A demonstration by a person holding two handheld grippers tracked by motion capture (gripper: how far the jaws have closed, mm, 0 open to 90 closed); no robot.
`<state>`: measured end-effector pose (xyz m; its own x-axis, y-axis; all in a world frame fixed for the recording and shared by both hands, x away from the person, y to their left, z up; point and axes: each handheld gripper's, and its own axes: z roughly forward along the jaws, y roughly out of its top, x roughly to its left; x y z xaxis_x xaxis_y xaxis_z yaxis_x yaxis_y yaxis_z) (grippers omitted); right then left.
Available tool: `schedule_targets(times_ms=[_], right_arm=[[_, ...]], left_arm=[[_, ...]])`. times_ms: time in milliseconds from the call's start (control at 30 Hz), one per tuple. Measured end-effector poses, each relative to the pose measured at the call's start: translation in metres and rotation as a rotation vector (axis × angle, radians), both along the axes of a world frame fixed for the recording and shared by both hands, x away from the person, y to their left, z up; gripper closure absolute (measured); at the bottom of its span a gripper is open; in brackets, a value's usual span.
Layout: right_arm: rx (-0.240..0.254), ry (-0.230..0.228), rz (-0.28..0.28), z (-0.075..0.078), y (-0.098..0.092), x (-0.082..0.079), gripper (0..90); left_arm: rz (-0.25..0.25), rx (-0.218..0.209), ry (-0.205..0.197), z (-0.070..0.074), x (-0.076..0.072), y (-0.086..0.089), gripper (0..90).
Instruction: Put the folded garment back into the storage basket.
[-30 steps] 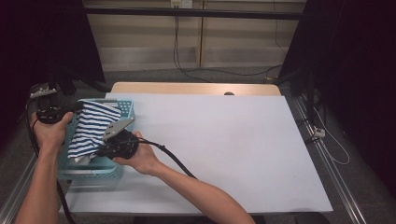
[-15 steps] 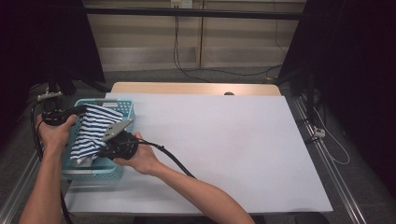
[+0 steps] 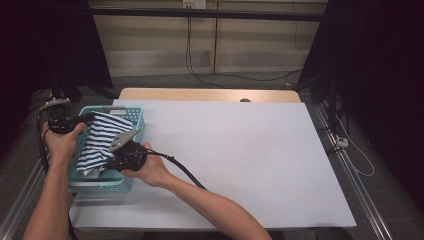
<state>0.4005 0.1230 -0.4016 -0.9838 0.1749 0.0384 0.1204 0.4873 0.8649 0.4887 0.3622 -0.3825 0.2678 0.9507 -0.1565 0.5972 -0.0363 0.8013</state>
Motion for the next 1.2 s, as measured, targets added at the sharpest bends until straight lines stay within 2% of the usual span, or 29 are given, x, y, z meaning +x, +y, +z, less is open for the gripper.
schedule_targets(times_ms=[67, 200, 233, 267, 333, 433, 500, 567, 633, 667, 733, 767, 833, 933, 1000, 1033, 1067, 1133, 1200], right_arm=[[-0.017, -0.006, 0.000, -0.002, 0.001, 0.001, 85.9], [-0.014, 0.001, -0.001, -0.003, 0.001, 0.001, 85.9], [-0.016, 0.004, 0.002, -0.004, 0.002, 0.001, 85.7], [-0.021, 0.005, 0.008, -0.005, 0.002, 0.001, 85.4], [-0.027, 0.008, 0.014, -0.006, 0.003, 0.001, 84.9], [-0.036, 0.010, 0.012, -0.008, 0.003, 0.001, 81.9], [-0.030, 0.008, 0.014, -0.007, 0.002, 0.002, 75.3], [-0.038, 0.024, 0.008, -0.007, 0.002, 0.003, 65.1], [-0.057, 0.011, 0.006, -0.008, 0.001, 0.003, 62.1], [-0.060, 0.015, 0.005, -0.008, 0.000, 0.002, 59.2], [-0.040, 0.014, -0.001, -0.005, -0.003, 0.003, 52.4], [-0.040, 0.014, -0.001, -0.005, -0.003, 0.003, 52.4], [-0.024, 0.010, -0.007, -0.003, -0.005, 0.003, 49.4], [0.009, 0.007, -0.023, 0.001, -0.011, 0.002, 43.7], [0.041, 0.010, -0.042, 0.003, -0.017, 0.003, 38.9], [0.041, 0.010, -0.042, 0.003, -0.017, 0.003, 38.9], [0.046, 0.013, -0.049, 0.003, -0.019, 0.003, 37.5], [0.058, 0.014, -0.060, 0.004, -0.023, 0.004, 33.9], [0.067, 0.011, -0.067, 0.005, -0.027, 0.004, 30.9]], left_arm=[[-0.001, 0.005, 0.006, -0.001, 0.001, 0.000, 85.4], [0.004, -0.005, 0.012, -0.005, 0.003, 0.000, 85.4], [-0.003, 0.008, 0.025, -0.006, 0.003, 0.000, 85.4], [-0.004, 0.005, 0.019, -0.007, 0.003, -0.001, 85.3], [-0.005, 0.034, 0.040, -0.008, 0.005, -0.003, 84.9], [-0.004, 0.018, 0.046, -0.011, 0.006, -0.006, 80.4], [0.004, 0.030, 0.042, -0.012, 0.007, -0.007, 69.8], [0.006, 0.043, 0.041, -0.012, 0.008, -0.009, 53.3], [0.008, 0.053, 0.044, -0.011, 0.008, -0.013, 49.8], [0.005, 0.043, 0.033, -0.011, 0.008, -0.014, 44.6], [-0.003, 0.049, 0.020, -0.010, 0.007, -0.016, 33.3], [0.005, 0.063, 0.026, -0.009, 0.007, -0.017, 33.3], [0.004, 0.031, 0.008, -0.007, 0.006, -0.017, 25.6], [-0.001, 0.023, -0.002, -0.004, 0.003, -0.018, 17.6], [0.003, 0.003, -0.016, -0.002, 0.002, -0.020, 10.0], [-0.004, -0.021, -0.024, -0.001, 0.001, -0.021, 10.0], [-0.002, -0.020, -0.021, 0.001, 0.000, -0.022, 9.1], [-0.016, -0.032, -0.041, 0.005, -0.002, -0.025, 4.9], [-0.036, -0.034, -0.054, 0.009, -0.005, -0.029, 4.7]])
